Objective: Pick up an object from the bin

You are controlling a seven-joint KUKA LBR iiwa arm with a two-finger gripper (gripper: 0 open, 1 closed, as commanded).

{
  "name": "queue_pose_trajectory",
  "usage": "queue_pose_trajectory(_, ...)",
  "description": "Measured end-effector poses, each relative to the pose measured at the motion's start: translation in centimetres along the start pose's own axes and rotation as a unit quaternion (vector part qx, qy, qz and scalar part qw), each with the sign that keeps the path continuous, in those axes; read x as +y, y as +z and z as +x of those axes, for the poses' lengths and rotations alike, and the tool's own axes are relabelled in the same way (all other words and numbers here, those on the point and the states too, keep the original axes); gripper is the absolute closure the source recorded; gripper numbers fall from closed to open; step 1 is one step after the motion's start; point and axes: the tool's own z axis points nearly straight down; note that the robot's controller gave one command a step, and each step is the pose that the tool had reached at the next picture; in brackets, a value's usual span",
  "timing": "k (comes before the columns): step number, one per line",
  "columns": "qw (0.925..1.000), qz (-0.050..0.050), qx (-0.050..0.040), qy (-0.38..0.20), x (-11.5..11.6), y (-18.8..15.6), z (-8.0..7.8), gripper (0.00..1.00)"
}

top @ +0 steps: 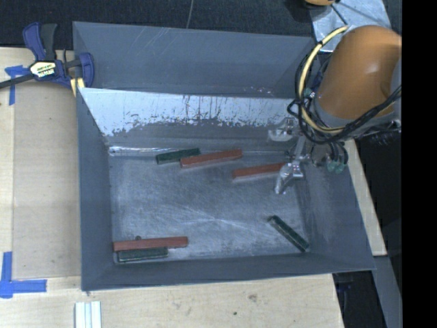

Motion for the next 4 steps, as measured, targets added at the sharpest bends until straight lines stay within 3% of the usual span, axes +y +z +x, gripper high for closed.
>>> queue_pose_trajectory(1, 0.9995, 0.000, 0.0046, 0.032, 0.1, 12.2, 0.0, 1.00)
queue_pose_trajectory(2, 0.9995, 0.000, 0.0033, 0.031, 0.1, 12.1, -0.1, 0.00)
queue_pose_trajectory(3, 0.9995, 0.000, 0.0033, 0.031, 0.1, 12.1, -0.1, 0.00)
queue_pose_trajectory(4, 0.9995, 0.000, -0.0073, 0.030, -0.4, 14.5, -4.8, 1.00)
